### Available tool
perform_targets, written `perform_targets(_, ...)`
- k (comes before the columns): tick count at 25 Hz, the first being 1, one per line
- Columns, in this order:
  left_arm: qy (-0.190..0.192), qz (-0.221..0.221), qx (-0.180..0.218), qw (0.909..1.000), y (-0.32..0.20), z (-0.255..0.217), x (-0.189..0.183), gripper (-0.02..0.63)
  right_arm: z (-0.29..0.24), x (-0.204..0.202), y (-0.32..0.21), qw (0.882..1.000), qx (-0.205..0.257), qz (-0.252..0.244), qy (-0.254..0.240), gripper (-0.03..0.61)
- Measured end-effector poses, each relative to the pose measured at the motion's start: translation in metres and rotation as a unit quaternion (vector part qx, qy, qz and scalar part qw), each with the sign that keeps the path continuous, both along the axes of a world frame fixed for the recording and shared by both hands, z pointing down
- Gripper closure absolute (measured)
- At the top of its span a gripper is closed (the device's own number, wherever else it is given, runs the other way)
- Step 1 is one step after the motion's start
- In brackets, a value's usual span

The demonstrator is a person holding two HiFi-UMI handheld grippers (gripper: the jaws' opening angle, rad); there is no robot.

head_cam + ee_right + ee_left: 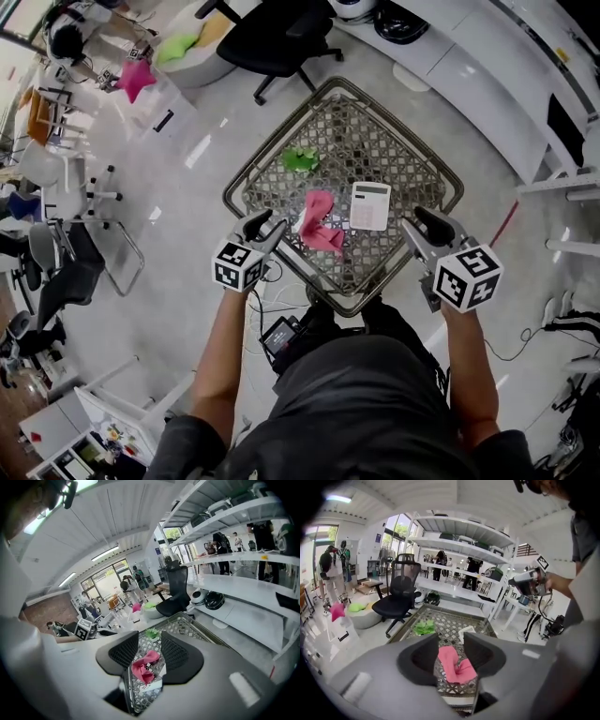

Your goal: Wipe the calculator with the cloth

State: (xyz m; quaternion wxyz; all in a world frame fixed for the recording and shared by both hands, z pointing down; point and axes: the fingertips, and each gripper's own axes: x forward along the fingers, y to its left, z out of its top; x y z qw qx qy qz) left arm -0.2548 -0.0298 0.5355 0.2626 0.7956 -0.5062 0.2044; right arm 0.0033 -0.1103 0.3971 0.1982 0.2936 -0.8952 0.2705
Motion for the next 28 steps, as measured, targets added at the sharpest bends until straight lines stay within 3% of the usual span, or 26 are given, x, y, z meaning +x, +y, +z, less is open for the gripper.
perform_targets(8,-0.003,-0.015,0.061,0.9980,-0.001,-0.058,-0.012,0.425,-0.034,-0.007,-0.006,0.998,0.039,0.001,-0.042,0.426)
perform_targets(13,-0.004,-0.023,0.094,0.9953,0.001,-0.092,-0.023,0.425,-0.043,-0.011,-0.005,0.998,0.058,-0.004,-0.020,0.428)
perform_targets(28,-0.011,-0.046,0.159,0.9862,0.023,-0.153,-0.029,0.425,-0.083,-0.001,0.006,0.993,0.108,0.002,-0.036,0.434)
